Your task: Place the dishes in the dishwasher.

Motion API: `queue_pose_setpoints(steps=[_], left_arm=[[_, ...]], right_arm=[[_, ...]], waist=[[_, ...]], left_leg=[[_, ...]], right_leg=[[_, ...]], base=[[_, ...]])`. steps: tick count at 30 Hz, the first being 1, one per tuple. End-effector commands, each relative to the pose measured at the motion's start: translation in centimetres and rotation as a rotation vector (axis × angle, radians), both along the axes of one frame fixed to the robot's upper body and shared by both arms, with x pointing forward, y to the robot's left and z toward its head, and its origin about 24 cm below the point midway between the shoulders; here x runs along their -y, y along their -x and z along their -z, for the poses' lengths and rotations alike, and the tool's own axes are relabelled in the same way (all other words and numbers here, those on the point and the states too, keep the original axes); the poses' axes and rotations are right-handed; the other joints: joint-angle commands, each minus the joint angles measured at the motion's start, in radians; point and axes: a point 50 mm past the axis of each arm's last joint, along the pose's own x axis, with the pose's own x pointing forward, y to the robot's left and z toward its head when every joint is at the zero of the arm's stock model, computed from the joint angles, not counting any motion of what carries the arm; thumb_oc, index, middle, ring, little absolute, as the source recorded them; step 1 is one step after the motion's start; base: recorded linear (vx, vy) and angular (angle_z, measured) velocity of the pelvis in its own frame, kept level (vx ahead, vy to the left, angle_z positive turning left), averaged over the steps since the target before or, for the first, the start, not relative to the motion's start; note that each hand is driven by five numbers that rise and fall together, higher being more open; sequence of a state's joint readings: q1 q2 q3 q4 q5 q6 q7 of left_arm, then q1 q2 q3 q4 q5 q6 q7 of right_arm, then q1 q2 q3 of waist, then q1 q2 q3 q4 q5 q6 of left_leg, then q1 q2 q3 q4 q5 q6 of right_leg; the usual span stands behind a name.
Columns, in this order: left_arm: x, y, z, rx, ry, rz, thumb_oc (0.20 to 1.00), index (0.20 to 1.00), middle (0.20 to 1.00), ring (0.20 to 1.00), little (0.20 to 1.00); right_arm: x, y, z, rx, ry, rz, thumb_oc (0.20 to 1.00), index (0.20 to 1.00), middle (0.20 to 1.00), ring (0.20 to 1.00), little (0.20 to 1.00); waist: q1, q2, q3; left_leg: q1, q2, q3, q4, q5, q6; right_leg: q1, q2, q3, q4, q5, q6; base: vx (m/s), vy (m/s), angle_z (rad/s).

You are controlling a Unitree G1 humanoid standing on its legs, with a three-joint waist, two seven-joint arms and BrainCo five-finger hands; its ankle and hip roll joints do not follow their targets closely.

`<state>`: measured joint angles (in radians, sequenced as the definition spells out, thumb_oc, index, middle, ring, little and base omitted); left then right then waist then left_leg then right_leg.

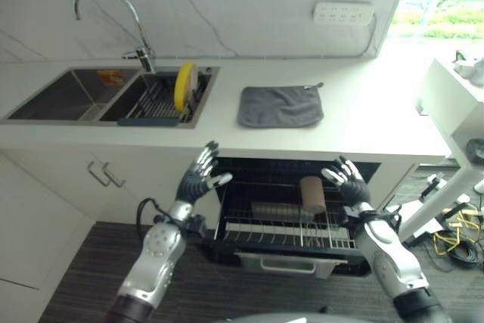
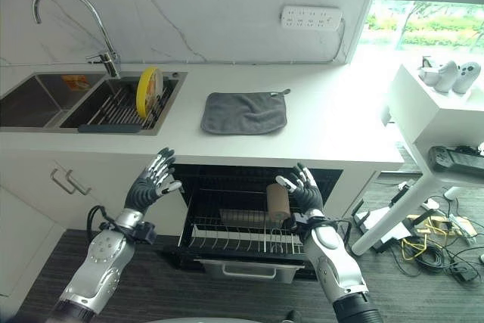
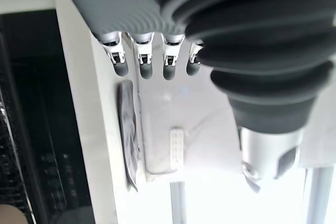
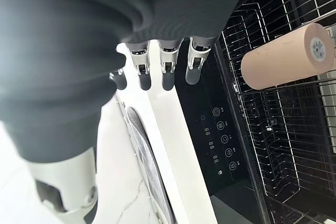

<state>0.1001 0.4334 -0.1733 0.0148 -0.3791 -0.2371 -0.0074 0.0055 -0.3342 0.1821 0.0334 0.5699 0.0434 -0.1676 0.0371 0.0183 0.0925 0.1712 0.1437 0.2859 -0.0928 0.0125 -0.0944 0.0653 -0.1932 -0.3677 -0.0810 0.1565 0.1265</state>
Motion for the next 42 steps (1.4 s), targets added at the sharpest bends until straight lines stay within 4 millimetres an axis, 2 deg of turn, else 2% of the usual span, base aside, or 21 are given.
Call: queue_pose_setpoints(steps=[1,5,9,10,27,28,30,31,32,34,35,37,38,39,40,41,42], left_arm=[[-1.0,-0.7,-2.1,0.102,0.047,0.015,1.0,1.0,1.0,1.0,1.0],[-1.6,-0.2,-1.4,0.082,0.075,-0.009,1.0,1.0,1.0,1.0,1.0],[-1.6,-0.6,-1.7,0.112,0.053,-0.03,1.0,1.0,1.0,1.0,1.0],[0.4,-2.8,-5.7,0.31,0.152,0.071,1.0,1.0,1.0,1.0,1.0],[-0.3,-2.1,-5.5,0.305,0.154,0.023,1.0,1.0,1.0,1.0,1.0],[-0.3,-2.0,-5.4,0.308,0.154,0.019,1.0,1.0,1.0,1.0,1.0],[-0.2,-2.0,-5.5,0.316,0.16,0.024,1.0,1.0,1.0,1.0,1.0],[0.1,-2.1,-5.7,0.329,0.163,0.031,1.0,1.0,1.0,1.0,1.0],[0.4,-2.4,-5.8,0.34,0.161,0.04,1.0,1.0,1.0,1.0,1.0],[0.2,-2.4,-6.0,0.347,0.169,0.032,1.0,1.0,1.0,1.0,1.0],[0.1,-2.4,-6.0,0.348,0.172,0.026,1.0,1.0,1.0,1.0,1.0],[-0.5,-2.0,-6.2,0.35,0.174,0.018,1.0,1.0,1.0,1.0,1.0],[-0.6,-1.9,-6.2,0.351,0.174,0.02,1.0,1.0,1.0,1.0,1.0],[-0.8,-1.8,-6.4,0.349,0.166,0.03,1.0,1.0,1.0,1.0,1.0],[-0.8,-1.7,-6.3,0.342,0.147,0.034,1.0,1.0,1.0,1.0,1.0],[-0.7,-1.8,-6.1,0.333,0.134,0.045,1.0,1.0,1.0,1.0,1.0],[-0.4,-2.0,-6.1,0.331,0.116,0.068,1.0,1.0,1.0,1.0,1.0]], right_arm=[[-0.1,-0.9,-5.5,0.328,-0.024,-0.066,1.0,1.0,1.0,1.0,1.0],[-0.2,0.1,-6.3,0.444,-0.047,-0.175,1.0,1.0,1.0,1.0,1.0],[-0.5,0.2,-7.2,0.546,-0.02,-0.212,1.0,1.0,1.0,1.0,1.0],[1.1,-1.6,-8.4,0.591,0.015,-0.117,1.0,1.0,1.0,1.0,1.0],[0.8,-1.2,-8.6,0.592,0.035,-0.17,1.0,1.0,1.0,1.0,1.0],[0.9,-1.2,-8.5,0.585,0.031,-0.174,1.0,1.0,1.0,1.0,1.0],[1.0,-1.2,-8.6,0.595,0.039,-0.169,1.0,1.0,1.0,1.0,1.0],[1.2,-1.2,-9.1,0.62,0.047,-0.159,1.0,1.0,1.0,1.0,1.0],[1.5,-1.6,-9.5,0.644,0.046,-0.147,1.0,1.0,1.0,1.0,1.0],[1.7,-1.9,-9.7,0.659,0.036,-0.149,1.0,1.0,1.0,1.0,1.0],[1.7,-1.9,-9.7,0.659,0.03,-0.156,1.0,1.0,1.0,1.0,1.0],[1.9,-1.5,-9.5,0.643,0.018,-0.16,1.0,1.0,1.0,1.0,1.0],[2.1,-1.4,-9.5,0.641,0.02,-0.155,1.0,1.0,1.0,1.0,1.0],[2.6,-1.1,-9.5,0.64,0.033,-0.144,1.0,1.0,1.0,1.0,1.0],[3.0,-0.7,-9.5,0.645,0.05,-0.137,1.0,1.0,1.0,1.0,1.0],[3.2,-0.5,-9.5,0.651,0.06,-0.128,1.0,1.0,1.0,1.0,1.0],[3.4,-0.1,-9.5,0.66,0.065,-0.115,1.0,1.0,1.0,1.0,1.0]], waist=[[0.019,-0.017,0.015],[0.016,-0.018,0.018],[0.019,-0.021,0.014],[0.019,-0.031,0.004],[0.018,-0.027,-0.021],[0.015,-0.032,-0.012],[0.015,-0.042,-0.003],[0.015,-0.049,0.011],[0.008,-0.042,0.022],[0.005,-0.026,0.021],[0.006,-0.022,0.017],[0.005,-0.002,0.008],[0.003,0.001,0.008],[-0.005,0.006,0.01],[-0.012,0.005,0.013],[-0.016,0.006,0.014],[-0.017,-0.001,0.018]], left_leg=[[-0.006,-0.03,0.026,0.01,0.017,0.034],[-0.007,-0.03,0.027,0.006,0.015,0.032],[-0.011,-0.035,0.011,0.006,0.009,0.033],[0.009,-0.093,0.064,0.006,-0.038,0.07],[-0.003,-0.073,0.051,0.017,-0.016,0.04],[-0.016,-0.076,0.061,0.098,-0.046,0.037],[-0.054,-0.069,0.077,0.189,-0.069,0.037],[-0.107,-0.05,0.075,0.298,-0.075,0.034],[-0.132,0.002,0.063,0.341,-0.041,0.019],[-0.115,0.058,0.018,0.292,0.024,-0.002],[-0.107,0.071,-0.003,0.26,0.047,-0.008],[-0.072,0.115,-0.077,0.153,0.098,-0.03],[-0.069,0.118,-0.084,0.147,0.1,-0.032],[-0.063,0.101,-0.108,0.137,0.066,-0.025],[-0.047,0.075,-0.104,0.118,0.025,-0.012],[-0.044,0.059,-0.098,0.108,0.014,-0.005],[-0.043,0.025,-0.101,0.101,0.001,0.01]], right_leg=[[0.084,-0.018,0.023,0.068,-0.109,0.03],[0.082,-0.023,0.022,0.033,-0.086,0.037],[0.083,-0.02,0.03,0.017,-0.081,0.038],[0.067,0.009,-0.021,0.041,-0.1,0.018],[0.09,0.048,0.009,0.002,-0.111,-0.004],[0.094,0.042,0.006,0.017,-0.12,-0.01],[0.091,0.027,0.0,0.035,-0.125,-0.017],[0.079,0.011,0.001,0.065,-0.13,-0.027],[0.056,0.002,0.014,0.104,-0.142,-0.038],[0.044,-0.008,0.041,0.125,-0.149,-0.033],[0.038,-0.013,0.054,0.127,-0.148,-0.03],[0.029,-0.042,0.103,0.158,-0.165,-0.007],[0.028,-0.048,0.111,0.167,-0.17,-0.004],[0.017,-0.073,0.133,0.196,-0.174,0.011],[0.007,-0.109,0.136,0.221,-0.171,0.033],[0.01,-0.131,0.128,0.225,-0.16,0.047],[0.007,-0.165,0.12,0.229,-0.12,0.065]], base=[[0.0,0.0,0.0],[0.02,-0.017,0.01],[0.02,-0.042,0.0],[0.01,-0.04,0.0],[0.05,-0.046,-0.04],[0.0,0.0,0.0],[-0.02,0.045,0.01],[-0.14,0.286,0.01],[-0.15,0.359,0.02],[-0.09,0.484,0.07],[-0.03,0.574,0.03],[-0.02,0.607,-0.26],[-0.05,0.646,-0.47],[-0.04,0.581,-0.36],[-0.06,0.631,-0.25],[-0.06,0.514,-0.12],[-0.06,0.368,-0.07]])
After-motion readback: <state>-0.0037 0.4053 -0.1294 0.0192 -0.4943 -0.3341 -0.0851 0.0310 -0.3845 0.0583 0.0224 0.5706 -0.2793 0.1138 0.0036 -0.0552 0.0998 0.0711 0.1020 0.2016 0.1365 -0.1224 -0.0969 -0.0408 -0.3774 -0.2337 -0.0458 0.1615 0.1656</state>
